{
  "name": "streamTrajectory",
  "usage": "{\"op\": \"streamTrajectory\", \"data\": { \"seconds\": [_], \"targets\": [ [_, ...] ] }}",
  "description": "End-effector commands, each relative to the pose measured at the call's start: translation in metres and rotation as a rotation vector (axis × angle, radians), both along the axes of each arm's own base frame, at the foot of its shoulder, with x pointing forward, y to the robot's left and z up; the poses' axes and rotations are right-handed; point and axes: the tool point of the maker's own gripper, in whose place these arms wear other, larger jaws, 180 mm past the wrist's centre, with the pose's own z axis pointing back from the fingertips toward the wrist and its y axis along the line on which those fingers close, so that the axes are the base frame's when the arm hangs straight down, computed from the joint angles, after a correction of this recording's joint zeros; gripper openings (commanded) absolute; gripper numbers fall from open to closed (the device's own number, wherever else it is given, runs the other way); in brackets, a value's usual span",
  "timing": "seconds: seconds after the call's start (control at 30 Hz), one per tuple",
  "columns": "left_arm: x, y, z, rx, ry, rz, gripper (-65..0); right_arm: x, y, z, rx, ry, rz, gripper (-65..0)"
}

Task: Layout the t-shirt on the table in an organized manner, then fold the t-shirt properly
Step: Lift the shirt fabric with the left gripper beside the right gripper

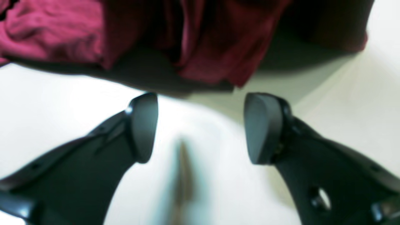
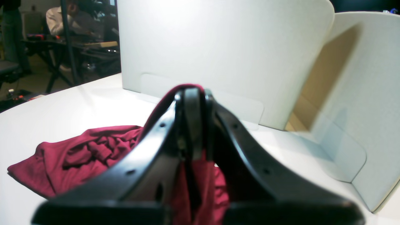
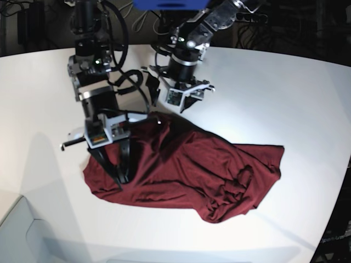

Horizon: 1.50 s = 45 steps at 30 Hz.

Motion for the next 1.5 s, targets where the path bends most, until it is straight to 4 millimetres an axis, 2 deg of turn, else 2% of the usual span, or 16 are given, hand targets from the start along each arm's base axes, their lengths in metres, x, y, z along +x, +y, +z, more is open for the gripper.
{"op": "streamTrajectory", "data": {
  "seconds": [0.0,0.27,0.4,0.6,0.77,0.87,1.07,1.17,1.3,1.4,1.47],
  "targets": [
    [0.005,-0.003,0.015,-0.015,-0.054,0.0,-23.5,-0.002,0.0,0.017,0.016,-0.063,0.002,-65.0],
    [0.008,0.0,0.011,0.002,-0.054,-0.011,-26.9,-0.002,0.0,0.017,0.016,-0.063,0.002,-65.0],
    [0.014,-0.015,0.021,-0.014,-0.081,-0.038,-26.9,-0.003,0.0,0.017,0.017,-0.064,0.003,-65.0],
    [0.009,-0.037,0.01,0.022,-0.076,-0.127,-27.5,-0.003,0.0,0.017,0.017,-0.063,0.003,-65.0],
    [0.008,-0.038,0.01,0.024,-0.075,-0.13,-39.8,-0.003,0.0,0.018,0.017,-0.066,0.003,-65.0],
    [0.011,-0.037,0.012,0.024,-0.083,-0.127,-43.9,-0.003,0.0,0.018,0.017,-0.064,0.003,-65.0],
    [0.016,-0.037,0.015,0.024,-0.094,-0.119,-40.8,-0.003,0.0,0.016,0.017,-0.061,0.003,-65.0],
    [0.018,-0.044,0.02,0.004,-0.098,-0.116,-37.0,-0.003,0.0,0.017,0.017,-0.063,0.003,-65.0],
    [0.023,-0.044,0.021,-0.01,-0.09,-0.086,-32.7,-0.003,0.0,0.016,0.017,-0.061,0.004,-65.0],
    [0.026,-0.042,0.019,-0.013,-0.083,-0.067,-35.8,-0.003,0.0,0.016,0.017,-0.061,0.004,-65.0],
    [0.026,-0.043,0.019,-0.015,-0.083,-0.066,-41.1,-0.003,0.0,0.016,0.017,-0.061,0.004,-65.0]
  ]
}}
